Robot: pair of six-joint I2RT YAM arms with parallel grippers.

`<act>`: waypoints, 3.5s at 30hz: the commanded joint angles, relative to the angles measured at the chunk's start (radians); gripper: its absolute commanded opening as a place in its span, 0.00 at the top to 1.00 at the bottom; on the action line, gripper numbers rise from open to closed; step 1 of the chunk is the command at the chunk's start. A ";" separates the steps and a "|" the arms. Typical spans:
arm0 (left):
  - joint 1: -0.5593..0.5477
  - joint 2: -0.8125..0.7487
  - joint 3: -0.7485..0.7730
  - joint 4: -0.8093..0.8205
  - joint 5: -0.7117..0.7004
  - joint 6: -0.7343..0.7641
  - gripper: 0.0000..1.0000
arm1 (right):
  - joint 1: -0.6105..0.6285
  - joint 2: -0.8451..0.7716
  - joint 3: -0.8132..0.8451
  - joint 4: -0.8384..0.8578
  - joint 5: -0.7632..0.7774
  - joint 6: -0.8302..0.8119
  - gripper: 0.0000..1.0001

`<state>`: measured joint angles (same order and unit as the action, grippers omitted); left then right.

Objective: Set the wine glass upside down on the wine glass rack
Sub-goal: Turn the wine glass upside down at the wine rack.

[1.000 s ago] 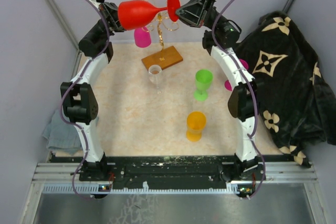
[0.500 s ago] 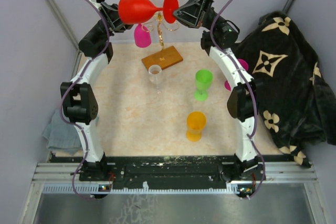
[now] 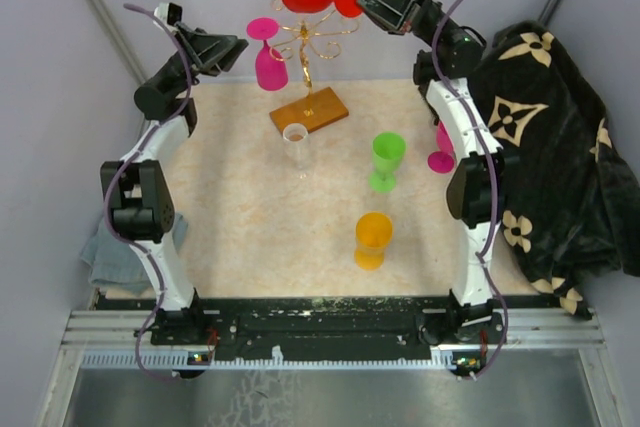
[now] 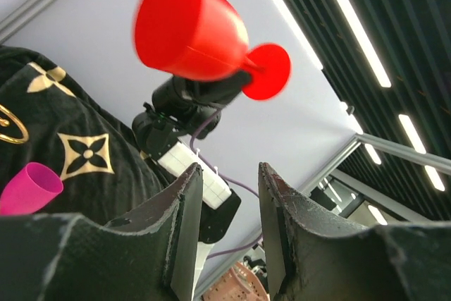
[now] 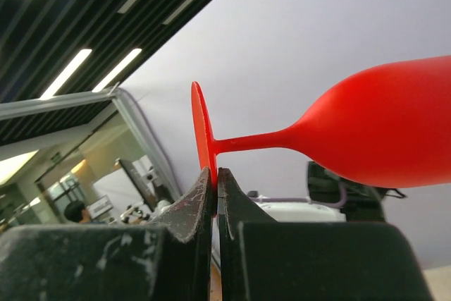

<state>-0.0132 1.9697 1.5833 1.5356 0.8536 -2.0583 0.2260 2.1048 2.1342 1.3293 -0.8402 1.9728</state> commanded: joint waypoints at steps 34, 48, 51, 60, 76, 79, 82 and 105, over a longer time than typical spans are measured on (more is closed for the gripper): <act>-0.007 -0.389 -0.179 -0.385 0.193 0.448 0.59 | 0.015 0.066 0.255 -0.824 0.267 -0.743 1.00; -0.007 -0.400 -0.186 -0.413 0.198 0.469 0.59 | 0.009 -0.024 0.158 -1.013 0.374 -0.929 1.00; -0.008 -0.401 -0.188 -0.419 0.199 0.474 0.60 | 0.004 -0.043 0.130 -1.016 0.392 -0.944 1.00; -0.009 -0.395 -0.193 -0.420 0.197 0.478 0.60 | -0.009 -0.035 0.096 -1.002 0.393 -0.930 1.00; -0.009 -0.388 -0.201 -0.420 0.200 0.480 0.60 | -0.021 -0.010 0.093 -1.068 0.436 -0.937 1.00; -0.009 -0.387 -0.201 -0.422 0.199 0.480 0.60 | -0.020 -0.006 0.082 -1.074 0.440 -0.931 1.00; -0.010 -0.388 -0.203 -0.426 0.199 0.485 0.60 | -0.021 0.003 0.082 -1.097 0.447 -0.928 1.00; -0.010 -0.385 -0.208 -0.443 0.202 0.503 0.60 | -0.022 0.114 0.115 -1.105 0.350 -0.826 1.00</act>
<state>-0.0174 1.6005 1.3792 1.0840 1.0451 -1.5726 0.2062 2.2158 2.2017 0.1486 -0.4469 1.1175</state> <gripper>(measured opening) 0.398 0.020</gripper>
